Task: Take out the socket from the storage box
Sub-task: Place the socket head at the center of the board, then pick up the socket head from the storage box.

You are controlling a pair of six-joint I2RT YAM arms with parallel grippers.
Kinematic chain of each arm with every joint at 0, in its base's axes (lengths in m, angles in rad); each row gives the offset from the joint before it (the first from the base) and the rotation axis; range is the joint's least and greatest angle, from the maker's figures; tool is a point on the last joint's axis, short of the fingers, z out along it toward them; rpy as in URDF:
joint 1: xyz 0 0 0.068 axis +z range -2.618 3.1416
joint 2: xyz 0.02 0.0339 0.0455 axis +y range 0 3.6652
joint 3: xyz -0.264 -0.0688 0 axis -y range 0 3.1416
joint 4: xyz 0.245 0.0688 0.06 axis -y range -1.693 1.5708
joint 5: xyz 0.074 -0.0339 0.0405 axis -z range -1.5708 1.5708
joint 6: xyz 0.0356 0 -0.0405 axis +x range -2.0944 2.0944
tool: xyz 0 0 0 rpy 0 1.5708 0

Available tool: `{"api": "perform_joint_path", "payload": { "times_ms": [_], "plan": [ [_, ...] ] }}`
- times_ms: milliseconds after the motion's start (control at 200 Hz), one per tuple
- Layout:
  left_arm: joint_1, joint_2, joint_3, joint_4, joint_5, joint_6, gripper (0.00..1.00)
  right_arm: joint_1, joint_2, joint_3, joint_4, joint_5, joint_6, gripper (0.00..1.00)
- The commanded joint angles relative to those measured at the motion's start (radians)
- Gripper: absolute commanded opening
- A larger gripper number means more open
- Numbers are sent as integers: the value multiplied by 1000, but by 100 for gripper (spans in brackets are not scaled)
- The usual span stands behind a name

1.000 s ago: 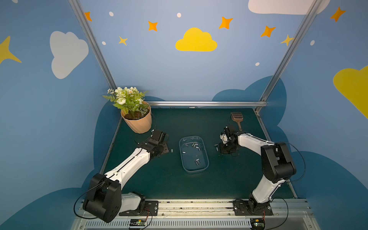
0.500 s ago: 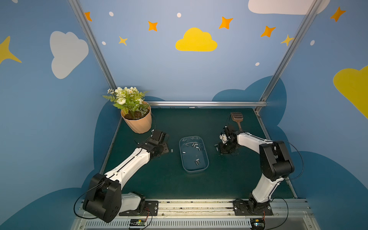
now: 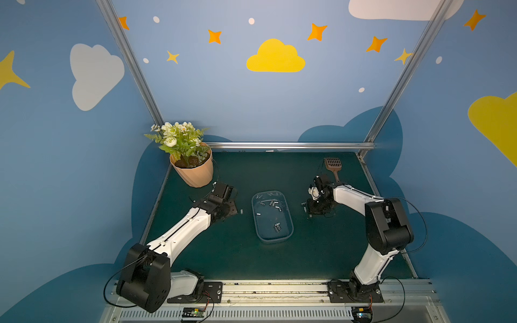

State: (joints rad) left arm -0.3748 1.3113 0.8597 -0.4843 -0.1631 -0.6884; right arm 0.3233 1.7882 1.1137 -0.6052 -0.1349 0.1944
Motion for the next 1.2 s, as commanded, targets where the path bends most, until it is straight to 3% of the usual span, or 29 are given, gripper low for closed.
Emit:
{"api": "perform_joint_path", "payload": {
  "times_ms": [0, 255, 676, 1021, 1196],
  "plan": [
    [3, 6, 4, 0, 7, 4, 58, -3, -33, 22, -39, -2, -10, 25],
    [2, 6, 11, -2, 15, 21, 58, -4, -66, 41, -63, 1, -16, 26],
    [-11, 10, 84, 3, 121, 128, 57, -4, -105, 42, -71, 0, -25, 26],
    [-136, 152, 319, -183, 151, 436, 57, -6, -109, 37, -68, -9, -29, 27],
    [-172, 252, 433, -261, 137, 528, 57, -6, -113, 28, -66, -10, -28, 27]
  ]
}}
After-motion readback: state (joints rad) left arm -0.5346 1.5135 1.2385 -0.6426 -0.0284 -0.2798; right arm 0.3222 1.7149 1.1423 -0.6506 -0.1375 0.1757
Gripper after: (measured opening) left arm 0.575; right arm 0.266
